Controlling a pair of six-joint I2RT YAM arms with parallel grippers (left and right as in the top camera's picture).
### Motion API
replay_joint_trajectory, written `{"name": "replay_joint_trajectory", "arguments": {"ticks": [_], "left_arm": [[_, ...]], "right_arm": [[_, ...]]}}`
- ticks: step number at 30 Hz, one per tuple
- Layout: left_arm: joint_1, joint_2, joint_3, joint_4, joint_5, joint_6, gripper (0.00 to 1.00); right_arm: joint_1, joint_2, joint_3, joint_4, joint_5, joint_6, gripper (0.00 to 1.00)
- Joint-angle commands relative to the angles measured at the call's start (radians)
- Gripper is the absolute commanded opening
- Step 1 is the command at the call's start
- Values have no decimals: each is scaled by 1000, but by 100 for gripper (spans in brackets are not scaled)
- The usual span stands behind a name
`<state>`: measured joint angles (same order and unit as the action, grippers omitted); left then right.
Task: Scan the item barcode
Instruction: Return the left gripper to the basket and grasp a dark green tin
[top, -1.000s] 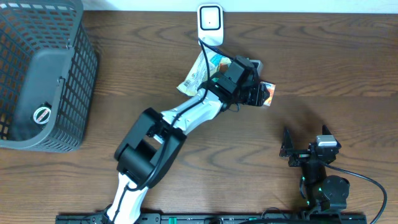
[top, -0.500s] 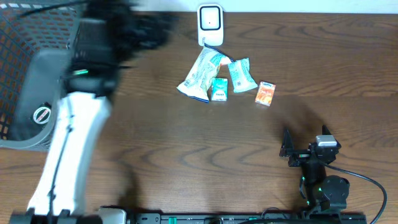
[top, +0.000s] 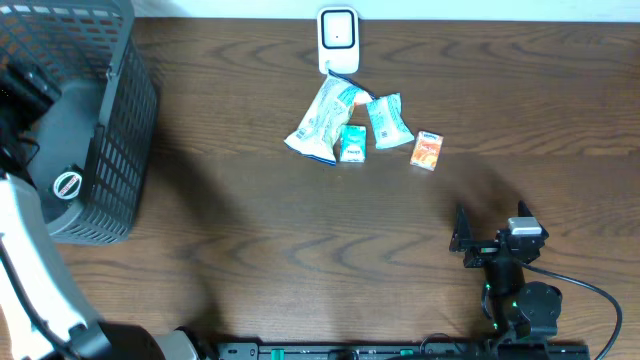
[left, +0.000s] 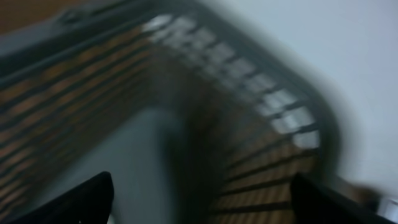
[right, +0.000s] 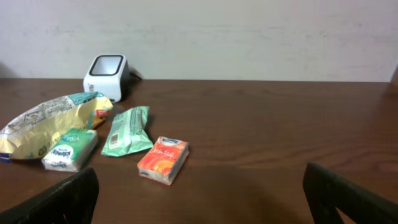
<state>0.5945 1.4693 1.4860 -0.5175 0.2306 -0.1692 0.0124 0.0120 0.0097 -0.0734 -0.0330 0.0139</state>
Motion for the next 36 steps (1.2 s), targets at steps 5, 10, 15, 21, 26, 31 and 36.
{"name": "replay_joint_trajectory", "arguments": {"ticks": [5,10,15,21,26,31,36], "left_arm": [[5,217,5,-97,-277,142,98],[5,353,5,-145,-304,-13,98],[5,440,5,-151,-304,-126,98],[5,541,3,-183,-375,-200,98],[6,608,3,-166,-373,-200,98],[6,656,3,-151,-373,-188,88],[6,659,3,-153,-373,-187,76]], "right_arm": [[-14,-5,-3,-1,0,0,99],[-14,-5,-4,-1,0,0,99],[-14,-5,-4,-1,0,0,99],[-14,-5,-4,-1,0,0,99],[-14,-4,-4,-1,0,0,99],[-14,-4,-3,-1,0,0,99],[-14,-4,-4,-1,0,0,99]]}}
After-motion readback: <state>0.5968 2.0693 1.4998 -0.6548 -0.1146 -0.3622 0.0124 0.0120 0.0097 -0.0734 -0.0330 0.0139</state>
